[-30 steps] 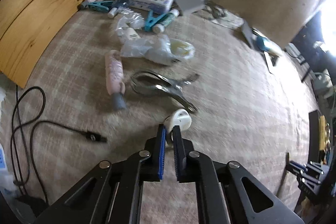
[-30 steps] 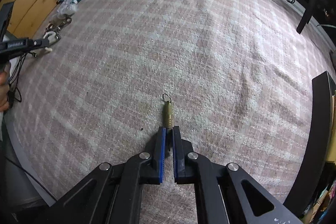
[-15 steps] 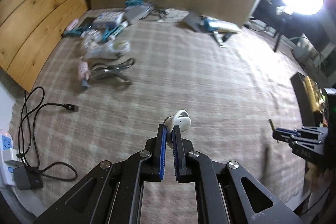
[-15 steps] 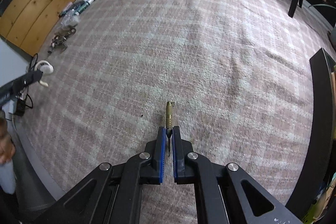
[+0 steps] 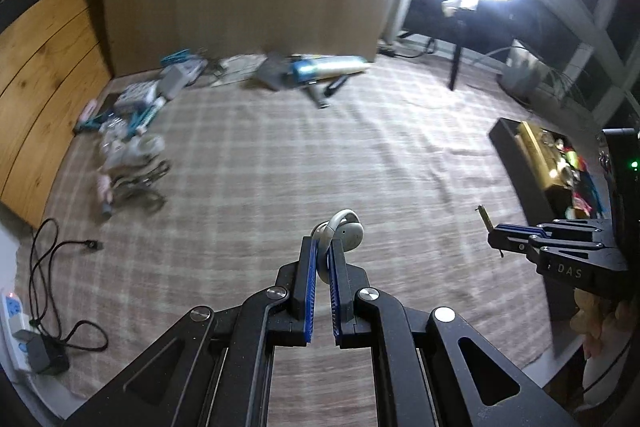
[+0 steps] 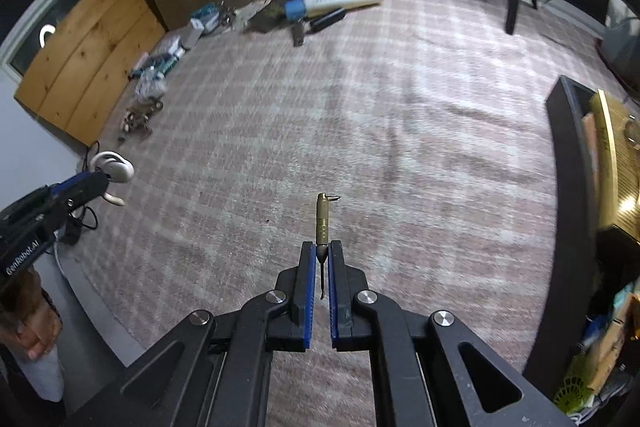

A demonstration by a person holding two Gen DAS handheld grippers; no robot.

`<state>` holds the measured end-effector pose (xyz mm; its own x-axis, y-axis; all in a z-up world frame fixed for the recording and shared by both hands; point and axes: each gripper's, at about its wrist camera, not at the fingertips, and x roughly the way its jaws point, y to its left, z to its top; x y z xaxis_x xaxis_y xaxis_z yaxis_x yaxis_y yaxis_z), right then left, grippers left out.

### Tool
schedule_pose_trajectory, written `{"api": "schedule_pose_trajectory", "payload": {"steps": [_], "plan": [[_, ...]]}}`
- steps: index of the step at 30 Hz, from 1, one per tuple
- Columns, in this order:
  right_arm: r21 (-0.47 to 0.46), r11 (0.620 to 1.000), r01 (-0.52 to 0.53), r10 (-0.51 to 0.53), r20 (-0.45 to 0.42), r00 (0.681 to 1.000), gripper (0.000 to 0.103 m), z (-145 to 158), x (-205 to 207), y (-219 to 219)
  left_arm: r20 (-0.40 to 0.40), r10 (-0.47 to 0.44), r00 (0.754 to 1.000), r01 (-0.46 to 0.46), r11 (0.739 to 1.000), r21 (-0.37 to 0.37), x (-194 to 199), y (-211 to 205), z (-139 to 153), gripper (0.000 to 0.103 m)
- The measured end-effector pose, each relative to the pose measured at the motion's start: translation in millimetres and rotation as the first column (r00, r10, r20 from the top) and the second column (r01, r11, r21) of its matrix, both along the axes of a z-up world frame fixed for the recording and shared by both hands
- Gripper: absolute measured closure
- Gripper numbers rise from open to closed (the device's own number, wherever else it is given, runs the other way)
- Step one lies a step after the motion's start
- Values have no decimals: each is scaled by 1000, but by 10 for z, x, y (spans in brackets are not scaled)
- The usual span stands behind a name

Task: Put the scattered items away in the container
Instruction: 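Carry the white earbud and brass bit into the container and open both grippers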

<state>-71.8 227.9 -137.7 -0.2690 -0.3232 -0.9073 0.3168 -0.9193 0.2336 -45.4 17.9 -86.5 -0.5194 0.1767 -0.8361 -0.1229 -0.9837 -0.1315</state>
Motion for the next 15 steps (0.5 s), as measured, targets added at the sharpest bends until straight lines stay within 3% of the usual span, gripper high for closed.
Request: {"api": "schedule_pose_trajectory", "payload": {"steps": [9, 15], "plan": [[-42, 992, 119, -121, -37, 992, 98, 241, 179, 697, -4, -147, 989, 147, 989, 27, -71, 850, 62, 97], [-53, 970, 239, -242, -61, 968, 98, 385, 341, 1345, 2, -286, 958, 285, 956, 68, -81, 1651, 78, 97]]}}
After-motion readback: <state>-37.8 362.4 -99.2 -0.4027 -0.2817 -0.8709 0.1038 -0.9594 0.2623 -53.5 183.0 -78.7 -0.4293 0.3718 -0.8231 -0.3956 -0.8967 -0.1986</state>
